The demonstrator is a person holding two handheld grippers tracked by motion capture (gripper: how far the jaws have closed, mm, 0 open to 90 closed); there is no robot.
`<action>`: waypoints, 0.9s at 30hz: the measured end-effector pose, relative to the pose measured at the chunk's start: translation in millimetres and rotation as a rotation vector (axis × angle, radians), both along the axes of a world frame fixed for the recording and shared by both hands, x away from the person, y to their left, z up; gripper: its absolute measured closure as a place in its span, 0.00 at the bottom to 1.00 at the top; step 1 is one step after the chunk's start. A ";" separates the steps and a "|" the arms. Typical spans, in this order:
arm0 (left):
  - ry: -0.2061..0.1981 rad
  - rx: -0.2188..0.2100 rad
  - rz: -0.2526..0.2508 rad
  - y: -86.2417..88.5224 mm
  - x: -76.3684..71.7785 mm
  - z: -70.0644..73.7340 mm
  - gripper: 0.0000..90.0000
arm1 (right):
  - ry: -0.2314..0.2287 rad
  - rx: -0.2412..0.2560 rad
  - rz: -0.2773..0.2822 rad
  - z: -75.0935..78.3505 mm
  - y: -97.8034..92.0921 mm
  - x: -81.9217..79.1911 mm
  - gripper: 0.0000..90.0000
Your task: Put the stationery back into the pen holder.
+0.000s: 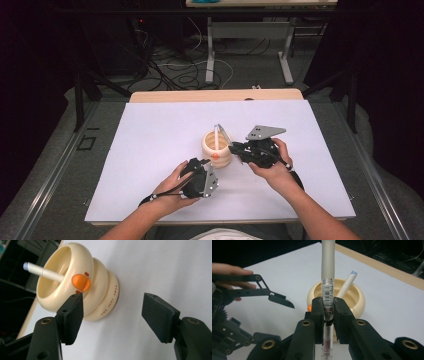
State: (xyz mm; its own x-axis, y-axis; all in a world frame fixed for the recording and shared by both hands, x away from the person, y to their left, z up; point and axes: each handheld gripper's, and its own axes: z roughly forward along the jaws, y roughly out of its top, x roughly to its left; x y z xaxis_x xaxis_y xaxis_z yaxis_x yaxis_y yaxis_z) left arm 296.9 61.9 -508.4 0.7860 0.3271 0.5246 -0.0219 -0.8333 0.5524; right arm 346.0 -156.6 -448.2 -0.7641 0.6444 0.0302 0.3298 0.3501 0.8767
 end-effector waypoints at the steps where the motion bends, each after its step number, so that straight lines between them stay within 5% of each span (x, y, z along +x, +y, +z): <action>1: 0.013 -0.011 0.003 1.0 0.8 0.5 0.37 | -0.001 0.005 -0.003 0.8 0.0 0.6 0.89; 8: 0.153 -0.120 0.091 8.1 7.3 2.0 0.34 | -0.031 0.081 -0.034 3.5 3.2 6.0 0.89; 10: 0.212 -0.180 0.125 12.4 11.0 4.5 0.36 | -0.040 0.099 -0.047 4.2 5.0 7.4 0.89; 21: 0.391 -0.452 0.321 42.5 28.7 8.2 0.23 | -0.058 0.192 -0.089 7.7 16.8 19.1 0.89; 27: 0.463 -0.597 0.367 57.4 40.1 3.4 0.14 | -0.074 0.227 -0.124 6.0 24.2 25.5 0.89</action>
